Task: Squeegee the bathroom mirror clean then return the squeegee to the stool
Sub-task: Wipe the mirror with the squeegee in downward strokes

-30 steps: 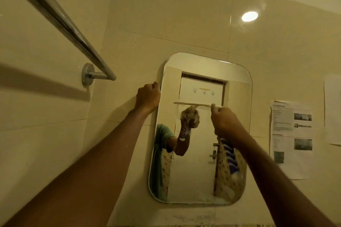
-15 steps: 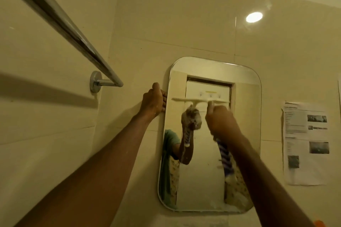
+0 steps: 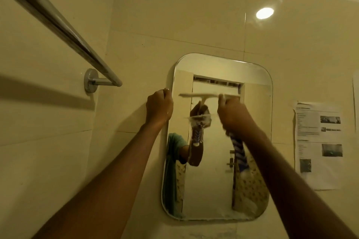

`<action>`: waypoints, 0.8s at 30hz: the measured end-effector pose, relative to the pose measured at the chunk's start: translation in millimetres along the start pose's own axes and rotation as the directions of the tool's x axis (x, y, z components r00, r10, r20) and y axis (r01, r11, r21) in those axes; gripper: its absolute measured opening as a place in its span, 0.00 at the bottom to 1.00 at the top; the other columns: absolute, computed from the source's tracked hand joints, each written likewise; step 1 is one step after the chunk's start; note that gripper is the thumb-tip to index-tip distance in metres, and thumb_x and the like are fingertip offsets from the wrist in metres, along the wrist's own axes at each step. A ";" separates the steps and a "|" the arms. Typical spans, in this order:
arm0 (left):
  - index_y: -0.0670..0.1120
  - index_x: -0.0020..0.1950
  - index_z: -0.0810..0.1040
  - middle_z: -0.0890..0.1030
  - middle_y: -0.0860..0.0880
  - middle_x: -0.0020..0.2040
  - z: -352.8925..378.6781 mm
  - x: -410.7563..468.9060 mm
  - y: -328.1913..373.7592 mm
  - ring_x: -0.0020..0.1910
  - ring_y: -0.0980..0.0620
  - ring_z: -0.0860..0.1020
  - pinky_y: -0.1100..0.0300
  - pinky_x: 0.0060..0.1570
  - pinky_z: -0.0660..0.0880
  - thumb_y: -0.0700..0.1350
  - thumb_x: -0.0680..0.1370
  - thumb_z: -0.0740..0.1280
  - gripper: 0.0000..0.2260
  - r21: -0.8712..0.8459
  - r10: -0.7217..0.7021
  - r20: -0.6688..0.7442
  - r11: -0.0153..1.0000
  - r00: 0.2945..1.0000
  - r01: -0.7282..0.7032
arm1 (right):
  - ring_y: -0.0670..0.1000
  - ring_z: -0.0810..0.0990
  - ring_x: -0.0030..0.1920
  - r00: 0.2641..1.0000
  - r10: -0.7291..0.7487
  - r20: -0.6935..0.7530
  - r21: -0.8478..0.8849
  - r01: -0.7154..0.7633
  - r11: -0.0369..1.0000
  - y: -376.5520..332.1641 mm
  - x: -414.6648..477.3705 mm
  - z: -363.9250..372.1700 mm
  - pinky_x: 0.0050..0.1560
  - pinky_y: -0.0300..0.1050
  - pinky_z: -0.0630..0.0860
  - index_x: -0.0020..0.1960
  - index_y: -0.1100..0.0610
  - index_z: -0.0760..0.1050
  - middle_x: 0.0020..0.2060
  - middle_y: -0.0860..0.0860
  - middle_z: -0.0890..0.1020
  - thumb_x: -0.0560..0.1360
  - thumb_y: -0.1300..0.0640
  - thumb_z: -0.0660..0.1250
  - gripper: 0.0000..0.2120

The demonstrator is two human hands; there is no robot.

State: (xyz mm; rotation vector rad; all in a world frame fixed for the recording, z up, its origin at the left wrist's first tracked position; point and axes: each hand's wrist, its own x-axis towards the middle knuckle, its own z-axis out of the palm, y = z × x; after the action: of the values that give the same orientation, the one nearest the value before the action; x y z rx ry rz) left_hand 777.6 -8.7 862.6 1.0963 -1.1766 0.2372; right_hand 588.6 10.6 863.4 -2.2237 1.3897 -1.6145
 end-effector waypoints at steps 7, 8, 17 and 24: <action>0.43 0.38 0.71 0.71 0.50 0.30 4.9 1.0 -4.6 0.29 0.57 0.68 0.64 0.29 0.62 0.45 0.83 0.54 0.16 0.140 0.106 -0.042 0.985 0.993 -0.099 | 0.46 0.72 0.24 0.994 0.066 0.085 -0.052 -0.061 0.997 26.2 -30.2 -5.2 0.24 0.37 0.70 0.37 0.57 0.71 0.28 0.51 0.74 0.83 0.45 0.50 0.23; 0.43 0.39 0.72 0.72 0.49 0.32 5.4 1.3 -5.1 0.30 0.56 0.68 0.64 0.30 0.61 0.45 0.83 0.54 0.16 0.158 0.115 -0.045 0.982 0.992 -0.107 | 0.46 0.72 0.23 0.998 0.044 0.032 -0.040 -0.043 0.998 22.0 -17.9 -18.9 0.22 0.37 0.70 0.38 0.57 0.71 0.27 0.52 0.74 0.83 0.46 0.50 0.23; 0.38 0.48 0.79 0.83 0.41 0.44 10.0 9.5 -11.6 0.39 0.50 0.75 0.59 0.41 0.69 0.46 0.83 0.55 0.17 0.224 0.148 -0.037 0.965 0.988 -0.136 | 0.49 0.70 0.27 0.986 0.166 -0.024 0.064 -0.164 0.984 22.8 54.7 -72.8 0.26 0.42 0.70 0.51 0.61 0.71 0.31 0.53 0.72 0.83 0.45 0.50 0.21; 0.38 0.45 0.79 0.78 0.44 0.39 4.6 5.8 -6.5 0.38 0.49 0.73 0.58 0.41 0.65 0.46 0.83 0.56 0.17 0.224 0.127 -0.033 0.968 0.991 -0.117 | 0.48 0.71 0.24 0.986 0.154 0.068 0.006 -0.154 0.988 60.8 -26.2 -23.2 0.25 0.39 0.68 0.41 0.61 0.73 0.28 0.53 0.73 0.83 0.48 0.51 0.22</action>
State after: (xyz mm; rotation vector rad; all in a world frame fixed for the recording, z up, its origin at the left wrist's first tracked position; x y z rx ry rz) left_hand 781.5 -17.7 863.6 1.2069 -1.1969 0.4974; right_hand 531.6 2.6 823.3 -2.0859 1.4899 -1.4800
